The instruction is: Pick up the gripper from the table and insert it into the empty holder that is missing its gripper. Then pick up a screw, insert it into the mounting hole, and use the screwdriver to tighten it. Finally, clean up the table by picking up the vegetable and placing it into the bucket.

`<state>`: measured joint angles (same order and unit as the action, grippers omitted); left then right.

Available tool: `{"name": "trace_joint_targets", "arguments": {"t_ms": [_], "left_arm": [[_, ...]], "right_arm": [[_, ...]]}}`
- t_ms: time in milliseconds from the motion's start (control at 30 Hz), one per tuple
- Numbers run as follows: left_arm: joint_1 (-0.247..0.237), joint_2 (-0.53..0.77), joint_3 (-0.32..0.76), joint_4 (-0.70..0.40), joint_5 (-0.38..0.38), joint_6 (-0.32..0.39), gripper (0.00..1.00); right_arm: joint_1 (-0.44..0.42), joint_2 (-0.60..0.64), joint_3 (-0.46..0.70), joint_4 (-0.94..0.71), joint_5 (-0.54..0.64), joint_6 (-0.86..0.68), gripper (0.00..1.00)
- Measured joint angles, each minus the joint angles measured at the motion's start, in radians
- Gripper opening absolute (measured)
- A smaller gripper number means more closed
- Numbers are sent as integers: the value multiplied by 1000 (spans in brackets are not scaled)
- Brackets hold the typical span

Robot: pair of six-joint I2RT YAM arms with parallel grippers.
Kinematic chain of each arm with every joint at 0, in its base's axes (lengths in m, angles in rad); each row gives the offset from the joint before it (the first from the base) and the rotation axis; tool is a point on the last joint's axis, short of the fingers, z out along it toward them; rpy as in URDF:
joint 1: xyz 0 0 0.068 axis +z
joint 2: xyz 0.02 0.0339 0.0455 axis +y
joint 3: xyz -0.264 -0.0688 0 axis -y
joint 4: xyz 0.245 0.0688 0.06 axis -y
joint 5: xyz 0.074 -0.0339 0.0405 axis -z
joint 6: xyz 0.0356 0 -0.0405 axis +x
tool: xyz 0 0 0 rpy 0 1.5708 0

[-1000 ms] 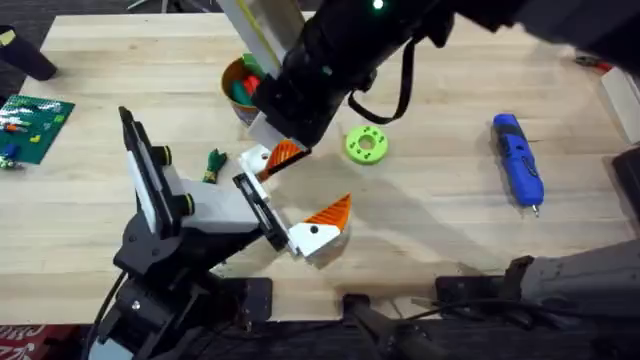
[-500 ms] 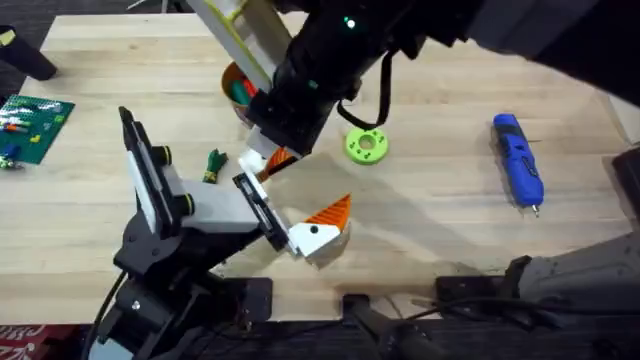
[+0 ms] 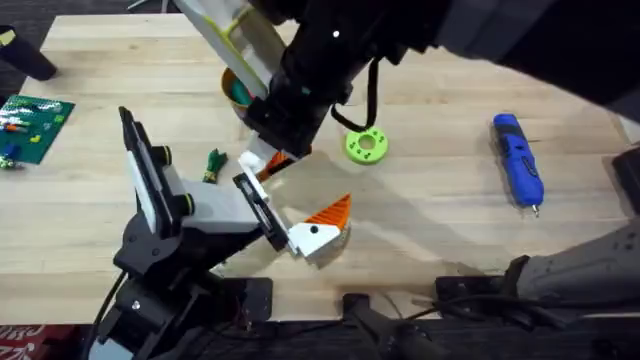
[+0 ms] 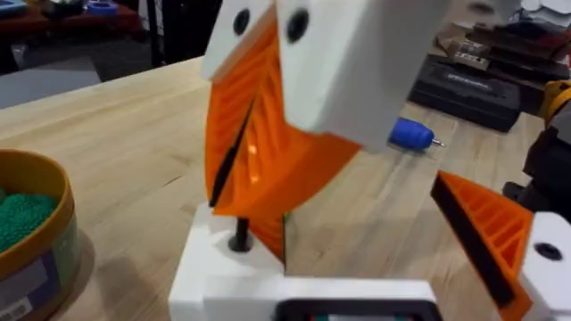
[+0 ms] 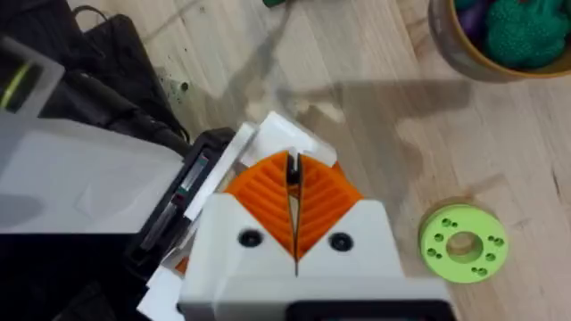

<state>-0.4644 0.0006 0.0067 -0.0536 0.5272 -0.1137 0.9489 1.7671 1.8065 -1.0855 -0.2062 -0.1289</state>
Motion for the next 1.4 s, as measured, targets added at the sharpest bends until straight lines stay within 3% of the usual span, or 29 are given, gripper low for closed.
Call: {"name": "trace_joint_targets", "arguments": {"t_ms": [1000,1033,1067,1233,1267,1400], "left_arm": [[0,5,0,-2,-8,-19,986],[0,5,0,-2,-8,-19,986],[0,5,0,-1,-9,-19,986],[0,5,0,0,-16,-18,987],[0,5,0,0,-16,-17,986],[0,5,0,0,-16,-14,986]], "right_arm": [[15,31,1,-3,15,-3,13],[15,31,2,-4,14,-2,57],[15,31,3,-6,12,0,164],[7,30,22,-14,23,-2,868],[-1,30,29,-14,25,-6,961],[-22,24,48,-13,16,-3,993]]}}
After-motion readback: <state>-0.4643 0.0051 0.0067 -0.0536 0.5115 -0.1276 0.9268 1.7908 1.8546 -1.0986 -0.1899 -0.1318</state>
